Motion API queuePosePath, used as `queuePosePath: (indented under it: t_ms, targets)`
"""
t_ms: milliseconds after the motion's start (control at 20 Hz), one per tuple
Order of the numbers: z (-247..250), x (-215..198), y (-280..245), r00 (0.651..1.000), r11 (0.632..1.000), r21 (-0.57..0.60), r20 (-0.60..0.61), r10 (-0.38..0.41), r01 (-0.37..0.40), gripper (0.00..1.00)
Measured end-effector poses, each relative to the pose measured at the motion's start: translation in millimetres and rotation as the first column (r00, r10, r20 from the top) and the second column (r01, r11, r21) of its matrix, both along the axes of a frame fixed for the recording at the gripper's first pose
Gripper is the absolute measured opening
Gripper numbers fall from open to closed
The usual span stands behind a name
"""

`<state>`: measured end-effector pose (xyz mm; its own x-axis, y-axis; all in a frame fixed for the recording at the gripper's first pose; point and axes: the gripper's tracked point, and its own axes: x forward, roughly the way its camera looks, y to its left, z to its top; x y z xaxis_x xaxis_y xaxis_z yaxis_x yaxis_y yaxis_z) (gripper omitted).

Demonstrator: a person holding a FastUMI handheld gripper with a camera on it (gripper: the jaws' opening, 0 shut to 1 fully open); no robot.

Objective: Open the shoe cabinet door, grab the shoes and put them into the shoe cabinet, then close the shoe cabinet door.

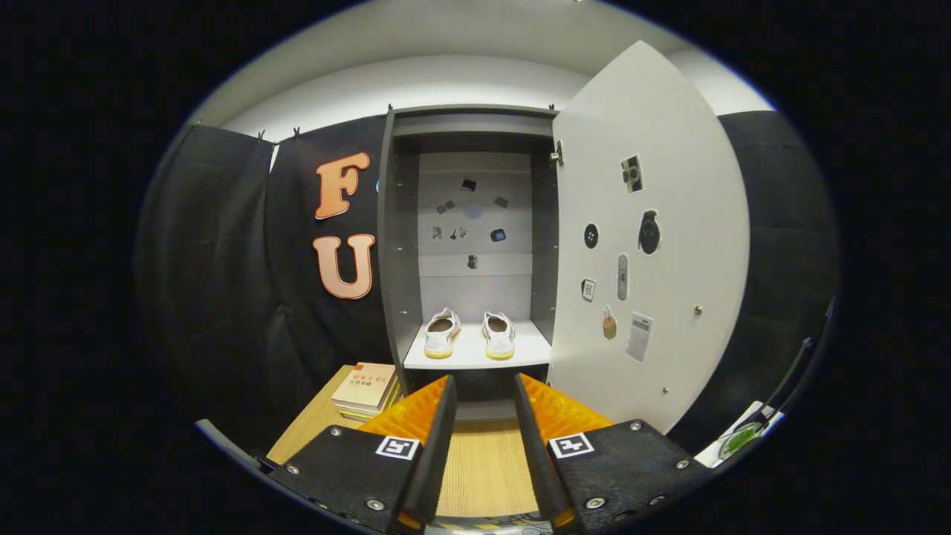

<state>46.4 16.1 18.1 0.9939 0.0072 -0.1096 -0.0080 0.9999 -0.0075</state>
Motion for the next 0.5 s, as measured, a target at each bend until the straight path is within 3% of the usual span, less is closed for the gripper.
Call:
queuePosePath:
  t_ms: [500]
  targets:
    - [-11.4,-61.6,-65.6,0.999,0.998,0.035,0.009,-0.045,0.044,0.63]
